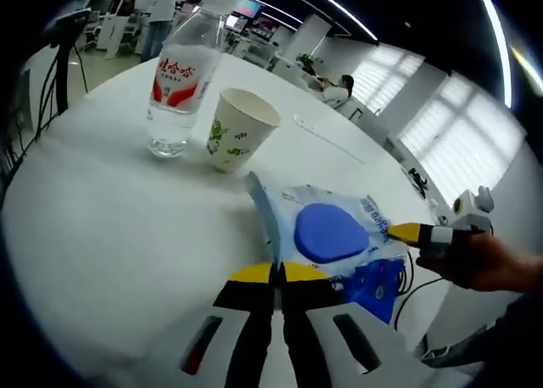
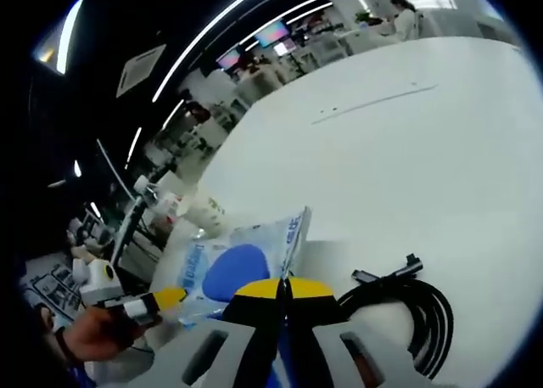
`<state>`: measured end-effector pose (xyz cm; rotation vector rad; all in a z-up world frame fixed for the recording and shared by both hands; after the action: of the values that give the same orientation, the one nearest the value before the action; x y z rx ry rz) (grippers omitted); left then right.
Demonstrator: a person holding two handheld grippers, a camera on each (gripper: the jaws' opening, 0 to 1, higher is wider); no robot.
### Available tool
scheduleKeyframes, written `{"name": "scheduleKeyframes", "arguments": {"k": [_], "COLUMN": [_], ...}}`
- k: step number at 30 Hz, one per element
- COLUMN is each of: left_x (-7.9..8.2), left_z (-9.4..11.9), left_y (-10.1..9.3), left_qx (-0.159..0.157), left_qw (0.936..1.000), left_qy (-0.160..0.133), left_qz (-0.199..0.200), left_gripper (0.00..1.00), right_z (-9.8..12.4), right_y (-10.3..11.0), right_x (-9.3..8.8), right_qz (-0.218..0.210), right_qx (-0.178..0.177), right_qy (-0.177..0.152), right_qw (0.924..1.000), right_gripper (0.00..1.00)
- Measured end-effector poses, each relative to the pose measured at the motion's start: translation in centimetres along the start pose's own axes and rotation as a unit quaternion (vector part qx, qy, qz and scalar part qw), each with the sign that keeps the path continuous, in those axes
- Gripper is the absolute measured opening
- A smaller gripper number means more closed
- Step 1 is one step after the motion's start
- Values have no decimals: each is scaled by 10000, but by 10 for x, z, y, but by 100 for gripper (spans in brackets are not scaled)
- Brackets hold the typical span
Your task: Arrange the tabletop items into an orderly group along one side of the table until the central work area is clear of visible clutter.
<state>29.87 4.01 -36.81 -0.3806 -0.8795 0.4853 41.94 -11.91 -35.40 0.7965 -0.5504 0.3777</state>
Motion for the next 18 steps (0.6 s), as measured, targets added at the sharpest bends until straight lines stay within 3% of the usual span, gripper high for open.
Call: {"name": "scheduleKeyframes", "arguments": {"k": [7,18], "left_x": [1,3], "left_z": [-4,-11], "left_y": [-11,-40], "left_qx": [-111,-377], "left_qw": [9999,9991], "left_qy": [-27,46], "left_qz": [3,-196], "left_gripper": [0,0], "right_z": [15,40], "right_y": [0,-18], "right_x": [0,-2], "right_qz": [-74,-261], "right_qx": [-60,-255], "right_qy": [-135,-339], "right_qw": [9999,9988], "right_gripper": [0,0]}}
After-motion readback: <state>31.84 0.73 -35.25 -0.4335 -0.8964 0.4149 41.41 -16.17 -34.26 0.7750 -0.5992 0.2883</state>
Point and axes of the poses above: the point that each gripper's makers call its tool centre point, and the gripper's own axes: z roughly backward along the fingers, y roughly to its left, x roughly out of its top, the point moved 1 cm from there along z, roughly backward along the fingers, and after that the axes turned 1 degree about x, right-handed, at the moved point
